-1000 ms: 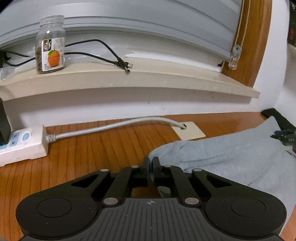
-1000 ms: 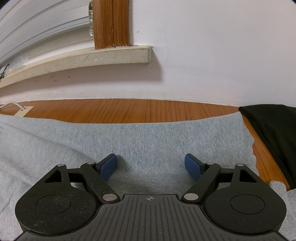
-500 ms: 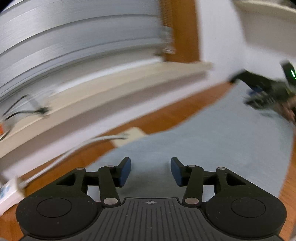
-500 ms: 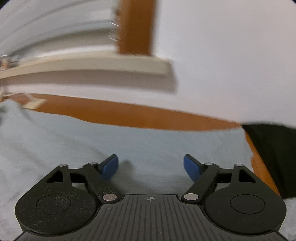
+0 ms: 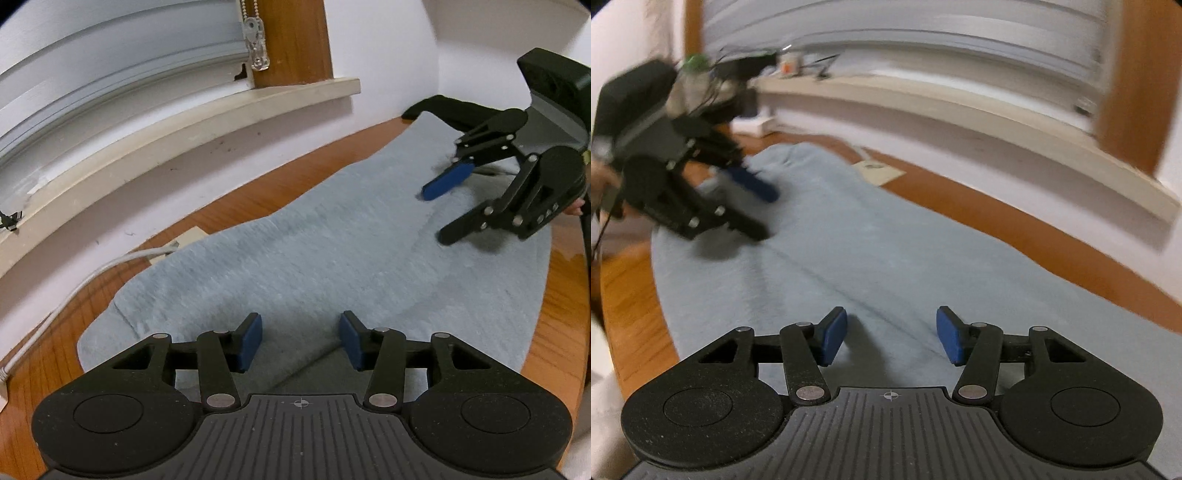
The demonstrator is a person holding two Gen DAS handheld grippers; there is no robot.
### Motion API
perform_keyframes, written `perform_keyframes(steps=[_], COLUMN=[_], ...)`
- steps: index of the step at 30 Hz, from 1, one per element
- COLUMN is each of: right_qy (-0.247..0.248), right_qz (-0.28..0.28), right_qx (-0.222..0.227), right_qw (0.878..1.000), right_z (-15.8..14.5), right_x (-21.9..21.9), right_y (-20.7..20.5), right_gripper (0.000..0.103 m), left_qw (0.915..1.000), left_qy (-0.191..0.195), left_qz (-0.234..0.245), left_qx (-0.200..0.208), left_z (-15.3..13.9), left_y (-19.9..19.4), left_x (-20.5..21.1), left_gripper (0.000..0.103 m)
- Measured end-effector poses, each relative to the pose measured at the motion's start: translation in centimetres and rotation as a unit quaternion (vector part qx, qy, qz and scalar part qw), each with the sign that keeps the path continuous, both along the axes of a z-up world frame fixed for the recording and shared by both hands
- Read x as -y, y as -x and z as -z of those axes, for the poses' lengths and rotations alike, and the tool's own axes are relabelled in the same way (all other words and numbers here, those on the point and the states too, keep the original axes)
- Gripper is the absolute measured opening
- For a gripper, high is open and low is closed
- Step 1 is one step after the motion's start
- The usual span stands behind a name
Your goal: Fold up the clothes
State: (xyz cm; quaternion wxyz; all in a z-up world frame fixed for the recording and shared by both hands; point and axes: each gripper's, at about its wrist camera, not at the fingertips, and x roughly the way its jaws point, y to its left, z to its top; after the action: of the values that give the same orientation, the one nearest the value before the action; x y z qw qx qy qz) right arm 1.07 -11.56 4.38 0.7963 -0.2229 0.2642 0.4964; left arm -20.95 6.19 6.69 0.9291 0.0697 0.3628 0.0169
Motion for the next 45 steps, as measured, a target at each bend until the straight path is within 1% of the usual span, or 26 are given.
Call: perform_keyframes(steps=[1, 2, 3, 4, 5, 6, 9, 11, 14, 16, 17, 18, 19, 20, 21, 23, 27, 28, 29, 31, 34, 37, 40, 42, 44, 45], right_qy=[-0.001, -0.001, -0.003, -0.005, -0.007, -0.011, -0.037, -0.035, -0.017, -0.013, -0.021, -0.030, -0.039, -0.049, -0.056, -0.059, -0.063, -0.064, -0.065, -0.060, -0.059, -0.067, -0.079, -0.091, -0.104, -0.109], right_qz=[-0.001, -0.001, 0.000, 0.004, 0.006, 0.007, 0.005, -0.005, -0.015, -0.020, -0.021, -0.018, -0.013, -0.007, -0.003, 0.008, 0.031, 0.037, 0.040, 0.044, 0.057, 0.062, 0.069, 0.076, 0.085, 0.093], right_qx=[0.002, 0.004, 0.004, 0.002, 0.004, 0.009, 0.019, 0.017, 0.011, 0.005, 0.000, -0.004, -0.007, -0.010, -0.011, -0.007, -0.009, -0.011, -0.014, -0.015, -0.012, -0.011, -0.013, -0.013, -0.011, -0.006], right_qw=[1.000, 1.000, 1.000, 1.000, 1.000, 1.000, 0.999, 0.999, 1.000, 1.000, 1.000, 0.999, 0.999, 0.999, 0.998, 0.998, 0.998, 0.997, 0.997, 0.997, 0.997, 0.996, 0.994, 0.993, 0.991, 0.990], right_z=[0.1, 0.1, 0.1, 0.1, 0.0, -0.1, -1.1, -1.4, -0.5, 0.0, 0.1, 0.1, -0.1, -0.2, -0.3, -0.3, 0.0, 0.2, 0.3, 0.9, 1.6, 1.8, 1.6, 1.2, 0.6, 0.2], right_x=[-0.3, -0.7, -0.9, -1.0, -1.2, -1.2, -0.3, 0.4, 0.9, 1.0, 1.3, 1.6, 1.9, 2.3, 2.6, 3.1, 3.8, 4.0, 4.2, 4.5, 4.9, 5.3, 6.0, 7.1, 8.8, 9.9], right_y=[0.0, 0.0, -0.1, -0.3, -0.4, -0.3, 0.1, 0.6, 1.0, 1.0, 1.0, 0.9, 0.8, 0.7, 0.5, 0.2, -0.6, -0.8, -1.0, -1.1, -1.1, -0.8, -0.6, -0.3, -0.1, 0.0], right_gripper=[0.053, 0.053, 0.044, 0.034, 0.012, 0.007, 0.004, 0.004, 0.007, 0.015, 0.018, 0.027, 0.032, 0.038, 0.042, 0.047, 0.050, 0.051, 0.055, 0.057, 0.059, 0.059, 0.063, 0.064, 0.066, 0.070], left_qw=[1.0000, 1.0000, 0.9999, 0.9999, 0.9998, 0.9998, 0.9992, 0.9983, 0.9985, 0.9991, 0.9993, 0.9993, 0.9992, 0.9991, 0.9988, 0.9980, 0.9986, 0.9987, 0.9986, 0.9988, 0.9992, 0.9991, 0.9981, 0.9971, 0.9958, 0.9954], left_qy=[0.002, 0.005, 0.007, 0.010, 0.012, 0.016, 0.030, 0.044, 0.045, 0.032, 0.023, 0.015, 0.007, -0.002, -0.010, -0.026, -0.026, -0.018, -0.011, -0.002, -0.007, 0.002, 0.006, 0.022, 0.023, 0.024], left_qz=[0.002, 0.003, 0.007, 0.010, 0.013, 0.011, 0.013, 0.015, 0.007, -0.006, -0.012, -0.018, -0.025, -0.031, -0.037, -0.048, -0.042, -0.043, -0.046, -0.044, -0.037, -0.039, -0.055, -0.059, -0.062, -0.059], left_qx=[-0.002, -0.003, -0.004, -0.004, -0.004, 0.002, 0.023, 0.035, 0.030, 0.027, 0.028, 0.029, 0.029, 0.030, 0.031, 0.031, 0.016, 0.019, 0.022, 0.023, 0.016, 0.015, 0.027, 0.042, 0.062, 0.071], left_z=[0.0, 0.0, 0.0, -0.1, -0.2, -0.3, -1.2, -1.8, -1.7, -1.6, -1.6, -1.7, -1.7, -1.7, -1.8, -1.8, -1.0, -0.8, -0.8, -0.8, -1.2, -1.6, -2.1, -2.8, -3.6, -4.0], left_y=[0.2, 0.2, 0.3, 0.4, 0.5, 0.7, 1.9, 2.9, 3.9, 4.6, 5.0, 5.4, 5.8, 6.3, 6.7, 7.4, 7.1, 7.2, 7.2, 7.6, 8.6, 9.4, 9.8, 9.8, 8.9, 8.0], left_x=[-0.1, -0.3, -0.3, -0.3, -0.3, -0.3, -0.1, 0.0, 0.1, 0.0, -0.4, -0.8, -1.1, -1.5, -1.9, -2.6, -3.3, -3.6, -3.8, -4.0, -3.8, -4.1, -4.8, -5.1, -4.8, -4.6], left_gripper=[0.051, 0.044, 0.034, 0.008, 0.004, 0.003, 0.003, 0.003, 0.003, 0.011, 0.021, 0.029, 0.049, 0.061, 0.062, 0.062, 0.061, 0.057, 0.037, 0.014, 0.012, 0.012, 0.016, 0.032, 0.071, 0.075])
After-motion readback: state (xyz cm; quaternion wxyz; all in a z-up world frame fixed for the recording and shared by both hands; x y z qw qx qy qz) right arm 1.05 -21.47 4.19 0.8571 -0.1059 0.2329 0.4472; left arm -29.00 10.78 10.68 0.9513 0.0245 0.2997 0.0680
